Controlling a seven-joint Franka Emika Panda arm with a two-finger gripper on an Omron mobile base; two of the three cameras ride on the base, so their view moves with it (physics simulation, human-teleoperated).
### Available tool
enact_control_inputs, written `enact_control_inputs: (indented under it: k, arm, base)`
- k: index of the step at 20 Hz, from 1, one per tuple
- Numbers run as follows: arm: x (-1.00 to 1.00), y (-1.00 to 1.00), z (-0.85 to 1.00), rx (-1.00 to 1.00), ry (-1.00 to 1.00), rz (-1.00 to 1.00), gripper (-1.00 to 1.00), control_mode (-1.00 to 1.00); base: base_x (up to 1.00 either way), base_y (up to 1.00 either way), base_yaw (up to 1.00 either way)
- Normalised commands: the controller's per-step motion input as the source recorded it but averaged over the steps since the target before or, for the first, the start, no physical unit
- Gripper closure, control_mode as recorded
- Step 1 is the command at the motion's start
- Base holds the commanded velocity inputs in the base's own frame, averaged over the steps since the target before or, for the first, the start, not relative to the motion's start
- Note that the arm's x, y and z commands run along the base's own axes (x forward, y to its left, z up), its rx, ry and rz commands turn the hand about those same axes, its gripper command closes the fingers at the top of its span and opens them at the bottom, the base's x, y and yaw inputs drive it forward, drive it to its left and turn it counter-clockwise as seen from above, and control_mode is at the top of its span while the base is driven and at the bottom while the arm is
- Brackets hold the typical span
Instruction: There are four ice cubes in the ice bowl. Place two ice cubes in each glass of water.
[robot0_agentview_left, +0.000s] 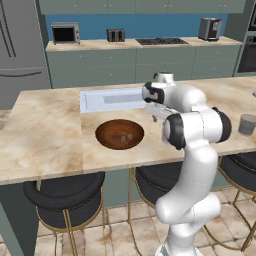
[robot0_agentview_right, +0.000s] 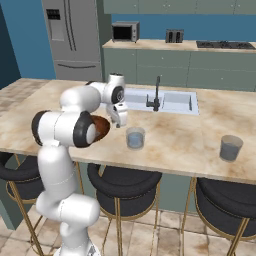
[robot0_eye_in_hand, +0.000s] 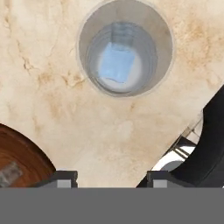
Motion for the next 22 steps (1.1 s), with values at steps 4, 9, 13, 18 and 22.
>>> enact_control_inputs:
  k: [4,9,13,18,22]
  arm:
    - [0.01,0.8,0.08,0.0,-0.06,0.0,-1.0,-1.0]
    - [0.09,0.46,0.0,0.0,0.0,0.0,-1.0,-1.0]
    - [0.03,0.4,0.08,0.0,-0.02,0.0,-1.0,-1.0]
    - [0.0,0.4,0.05,0.0,-0.01,0.04,-1.0,-1.0]
    - [0.03,0.0,0.0,0.0,0.0,0.0,-1.0,-1.0]
  base:
    - [0.0,0.0,0.0]
    - [0.0,0.0,0.0]
    - [0.0,0.0,0.0]
    - [0.0,0.0,0.0]
    - [0.0,0.0,0.0]
